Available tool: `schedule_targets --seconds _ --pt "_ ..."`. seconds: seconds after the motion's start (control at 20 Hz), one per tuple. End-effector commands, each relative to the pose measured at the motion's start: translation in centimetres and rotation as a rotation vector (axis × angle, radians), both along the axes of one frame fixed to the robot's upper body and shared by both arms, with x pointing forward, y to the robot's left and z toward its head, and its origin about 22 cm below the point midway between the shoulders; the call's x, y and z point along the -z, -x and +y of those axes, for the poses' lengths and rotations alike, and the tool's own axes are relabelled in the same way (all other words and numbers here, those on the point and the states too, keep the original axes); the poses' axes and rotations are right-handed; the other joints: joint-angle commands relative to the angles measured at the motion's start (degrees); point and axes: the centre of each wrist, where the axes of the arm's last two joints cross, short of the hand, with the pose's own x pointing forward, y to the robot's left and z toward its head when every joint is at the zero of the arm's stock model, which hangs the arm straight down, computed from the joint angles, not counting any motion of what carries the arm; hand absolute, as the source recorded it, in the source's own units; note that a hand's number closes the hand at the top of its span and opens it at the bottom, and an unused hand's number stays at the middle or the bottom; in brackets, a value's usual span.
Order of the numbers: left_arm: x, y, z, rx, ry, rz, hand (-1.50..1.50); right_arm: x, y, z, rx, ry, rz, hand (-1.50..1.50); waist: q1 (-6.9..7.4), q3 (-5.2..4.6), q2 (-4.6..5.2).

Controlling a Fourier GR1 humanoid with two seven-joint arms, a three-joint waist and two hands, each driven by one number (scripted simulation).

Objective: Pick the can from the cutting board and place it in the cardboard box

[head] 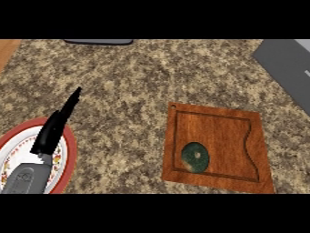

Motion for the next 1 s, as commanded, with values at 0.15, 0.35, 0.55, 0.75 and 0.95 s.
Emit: schedule_targets --seconds 0.15,0.35,0.55,0.75,0.95 --pt "-1.3 -1.1 0.5 -0.021 0.015 0.004 0.00 1.9 1.2 -4.3 0.131 -0.131 0.005 1.50 -0.91 0.05 -0.19" --pt "-0.2 0.0 0.1 -0.026 0.006 -0.003 0.00 3.4 2.3 -7.0 0.151 -0.429 -0.058 -1.50 -0.92 0.16 -0.33" --pt "-0.5 0.5 -0.7 -0.004 0.008 -0.012 0.00 7.8 3.6 -8.6 0.008 -0.447 -0.077 -1.50 -0.50 0.18 -0.26" --pt "-1.6 -0.6 0.2 0.006 0.006 -0.016 0.00 7.8 4.4 -9.8 -0.066 -0.324 -0.329 -1.50 -0.15 0.28 0.16" --pt "-0.6 -0.4 -0.6 -0.011 0.003 -0.002 0.00 7.3 3.6 -7.8 -0.140 -0.257 -0.622 -1.50 -0.29 0.29 0.11"
